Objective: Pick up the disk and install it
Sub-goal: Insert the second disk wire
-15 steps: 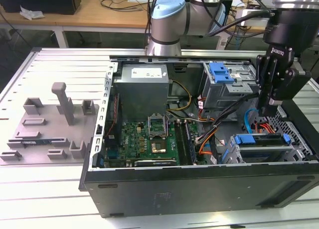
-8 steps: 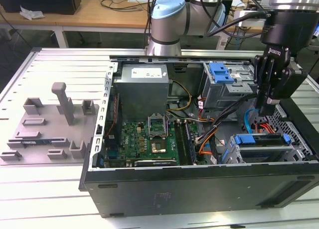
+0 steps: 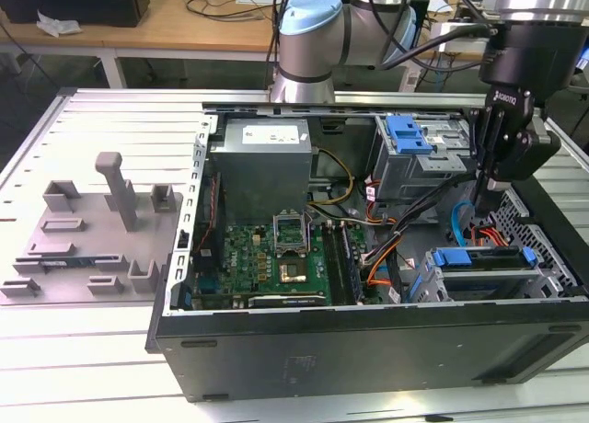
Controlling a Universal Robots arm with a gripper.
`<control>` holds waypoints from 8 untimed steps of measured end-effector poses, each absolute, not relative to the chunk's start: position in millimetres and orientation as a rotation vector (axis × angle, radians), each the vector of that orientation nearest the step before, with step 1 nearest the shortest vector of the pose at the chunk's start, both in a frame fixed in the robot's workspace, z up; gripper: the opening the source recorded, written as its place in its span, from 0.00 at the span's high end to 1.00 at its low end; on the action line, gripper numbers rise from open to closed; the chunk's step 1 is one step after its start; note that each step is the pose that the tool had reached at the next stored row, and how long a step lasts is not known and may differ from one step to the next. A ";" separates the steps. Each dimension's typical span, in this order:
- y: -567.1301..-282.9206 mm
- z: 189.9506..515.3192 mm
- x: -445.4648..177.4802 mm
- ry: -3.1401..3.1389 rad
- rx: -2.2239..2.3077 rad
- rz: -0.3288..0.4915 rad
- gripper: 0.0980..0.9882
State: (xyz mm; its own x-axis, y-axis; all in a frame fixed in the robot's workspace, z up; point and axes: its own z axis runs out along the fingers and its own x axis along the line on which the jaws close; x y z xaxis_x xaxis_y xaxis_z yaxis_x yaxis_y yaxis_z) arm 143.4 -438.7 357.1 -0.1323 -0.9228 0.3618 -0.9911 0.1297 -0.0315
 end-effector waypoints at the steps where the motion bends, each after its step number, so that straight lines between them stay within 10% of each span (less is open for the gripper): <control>1: -438.8 356.8 143.3 -2.154 1.879 0.388 0.93; 8: -448.0 355.0 142.3 -2.181 1.897 0.380 0.93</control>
